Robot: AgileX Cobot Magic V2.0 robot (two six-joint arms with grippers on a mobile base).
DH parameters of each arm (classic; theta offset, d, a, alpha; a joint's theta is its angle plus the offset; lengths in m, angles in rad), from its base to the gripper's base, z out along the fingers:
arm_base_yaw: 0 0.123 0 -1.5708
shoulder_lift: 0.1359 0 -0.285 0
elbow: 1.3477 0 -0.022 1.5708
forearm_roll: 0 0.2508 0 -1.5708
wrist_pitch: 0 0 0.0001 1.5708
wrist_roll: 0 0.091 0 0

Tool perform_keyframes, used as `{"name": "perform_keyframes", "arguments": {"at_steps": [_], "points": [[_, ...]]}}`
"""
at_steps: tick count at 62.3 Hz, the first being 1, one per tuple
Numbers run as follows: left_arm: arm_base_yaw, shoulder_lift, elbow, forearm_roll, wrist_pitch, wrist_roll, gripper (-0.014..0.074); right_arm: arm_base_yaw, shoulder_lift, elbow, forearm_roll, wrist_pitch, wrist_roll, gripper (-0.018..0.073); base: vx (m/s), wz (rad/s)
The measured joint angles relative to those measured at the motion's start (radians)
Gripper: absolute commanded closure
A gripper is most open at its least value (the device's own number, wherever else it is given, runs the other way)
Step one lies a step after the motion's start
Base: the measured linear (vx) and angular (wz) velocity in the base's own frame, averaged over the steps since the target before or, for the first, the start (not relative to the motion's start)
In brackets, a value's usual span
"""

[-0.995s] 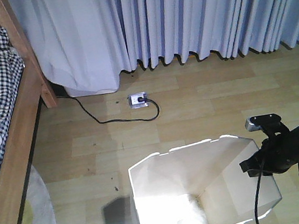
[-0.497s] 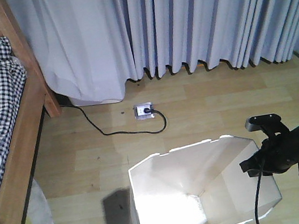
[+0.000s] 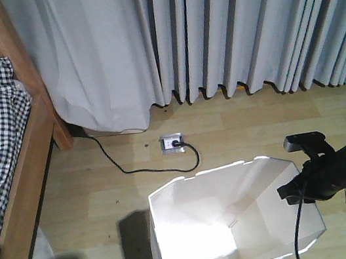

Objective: Move trash bin to bedside with robot
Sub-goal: 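Carry the bin onward to the floor beside the bed frame, then lower the held bin onto the floor next to the bed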

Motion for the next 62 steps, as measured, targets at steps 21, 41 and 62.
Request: {"name": "perform_keyframes", "arguments": {"at_steps": [21,41,62], "points": [[0.000,0.000,0.000,0.000,0.000,0.000,0.0603,0.000,0.000,0.000,0.000,0.000,0.000,0.0564,0.18,-0.03],[0.000,0.000,0.000,0.000,0.000,0.000,0.0603,0.000,0.000,0.000,0.000,0.000,0.000,0.0564,0.18,-0.02],[0.000,0.000,0.000,0.000,0.000,0.000,0.0603,0.000,0.000,0.000,0.000,0.000,0.000,0.0564,0.15,0.01]]}}
